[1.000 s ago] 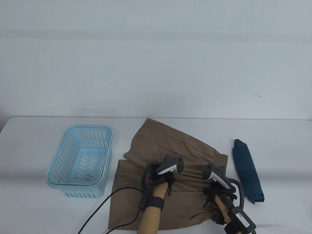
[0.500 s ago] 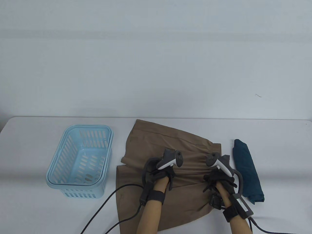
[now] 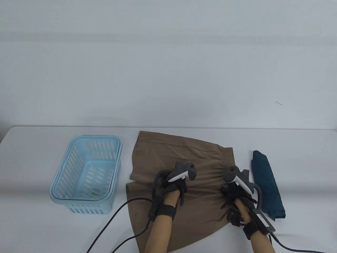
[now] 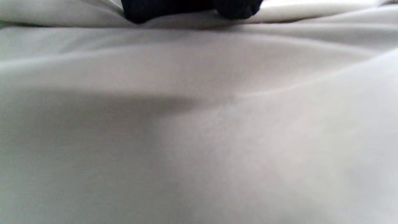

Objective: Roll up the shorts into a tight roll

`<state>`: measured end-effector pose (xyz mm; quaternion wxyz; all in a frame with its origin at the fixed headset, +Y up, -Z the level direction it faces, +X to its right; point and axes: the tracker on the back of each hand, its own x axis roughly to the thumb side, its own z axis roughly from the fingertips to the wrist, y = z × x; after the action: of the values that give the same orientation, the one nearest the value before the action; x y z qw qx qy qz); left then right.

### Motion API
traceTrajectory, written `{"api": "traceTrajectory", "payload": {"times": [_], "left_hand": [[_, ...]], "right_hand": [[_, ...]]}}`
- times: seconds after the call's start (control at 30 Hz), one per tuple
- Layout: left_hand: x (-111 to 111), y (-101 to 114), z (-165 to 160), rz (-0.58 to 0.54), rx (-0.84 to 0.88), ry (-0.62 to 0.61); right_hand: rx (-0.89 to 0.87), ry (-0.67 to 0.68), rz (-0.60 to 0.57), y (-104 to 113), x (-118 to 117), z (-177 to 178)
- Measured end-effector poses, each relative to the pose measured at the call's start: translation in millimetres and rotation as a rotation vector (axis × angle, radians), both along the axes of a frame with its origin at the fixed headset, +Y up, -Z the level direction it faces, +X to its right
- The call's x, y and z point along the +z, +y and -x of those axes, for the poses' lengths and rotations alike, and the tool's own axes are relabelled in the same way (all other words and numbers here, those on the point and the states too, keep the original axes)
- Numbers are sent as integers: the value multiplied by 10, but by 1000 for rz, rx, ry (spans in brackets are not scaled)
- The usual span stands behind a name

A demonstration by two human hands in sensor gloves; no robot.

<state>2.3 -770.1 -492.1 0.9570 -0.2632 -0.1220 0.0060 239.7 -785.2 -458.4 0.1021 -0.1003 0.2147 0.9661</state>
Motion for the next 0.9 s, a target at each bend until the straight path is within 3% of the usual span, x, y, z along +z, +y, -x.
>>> {"api": "traceTrajectory", "payload": {"times": [0.13, 0.2, 0.37, 0.5, 0.6, 0.9], "left_hand": [[199, 238, 200, -32, 130, -63], [420, 343, 344, -1, 136, -132], [1089, 366, 664, 39, 104, -274], [1615, 222, 899, 114, 50, -356], [1869, 91, 1028, 139, 23, -369], [2091, -171, 1016, 155, -125, -452]], "right_hand": [[-23, 76, -158, 185, 196, -111], [-12, 110, -223, 344, 306, -216], [160, 167, -178, 502, 557, -389], [385, 272, -65, 380, 735, -428], [387, 298, -16, 238, 794, -415], [315, 306, 4, 52, 783, -265]]}}
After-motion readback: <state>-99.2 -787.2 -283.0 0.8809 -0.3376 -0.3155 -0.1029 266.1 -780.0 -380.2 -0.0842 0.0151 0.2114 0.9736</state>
